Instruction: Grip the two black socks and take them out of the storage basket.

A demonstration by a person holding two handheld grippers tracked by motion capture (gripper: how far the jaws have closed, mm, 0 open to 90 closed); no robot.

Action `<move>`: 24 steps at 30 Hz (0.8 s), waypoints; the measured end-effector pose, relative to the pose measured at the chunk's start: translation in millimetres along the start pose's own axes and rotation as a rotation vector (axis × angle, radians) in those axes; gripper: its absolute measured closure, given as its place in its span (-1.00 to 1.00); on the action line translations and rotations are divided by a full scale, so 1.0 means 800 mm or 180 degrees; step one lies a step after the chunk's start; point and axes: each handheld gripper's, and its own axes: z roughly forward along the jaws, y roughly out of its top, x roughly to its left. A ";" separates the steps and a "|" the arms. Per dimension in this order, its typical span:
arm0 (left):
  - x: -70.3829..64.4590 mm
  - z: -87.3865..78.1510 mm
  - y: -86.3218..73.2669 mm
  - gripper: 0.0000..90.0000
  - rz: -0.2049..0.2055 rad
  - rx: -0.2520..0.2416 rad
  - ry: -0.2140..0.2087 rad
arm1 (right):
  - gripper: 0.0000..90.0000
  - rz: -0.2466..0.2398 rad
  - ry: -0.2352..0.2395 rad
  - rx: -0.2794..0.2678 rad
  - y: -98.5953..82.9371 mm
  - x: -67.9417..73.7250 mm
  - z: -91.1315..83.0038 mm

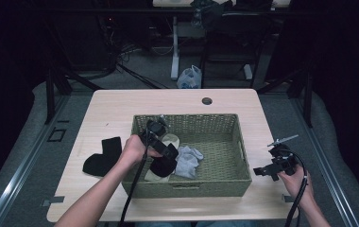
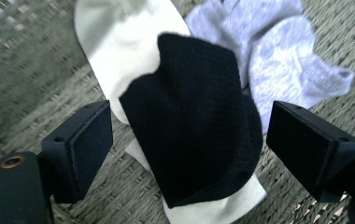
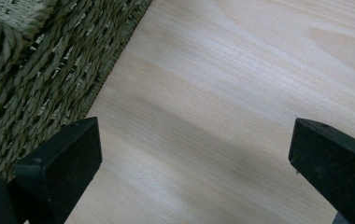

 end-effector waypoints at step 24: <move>-0.002 -0.013 -0.017 0.90 0.0215 -0.0029 -0.0014 | -0.96 -0.0003 -0.0013 0.0015 0.000 -0.002 -0.003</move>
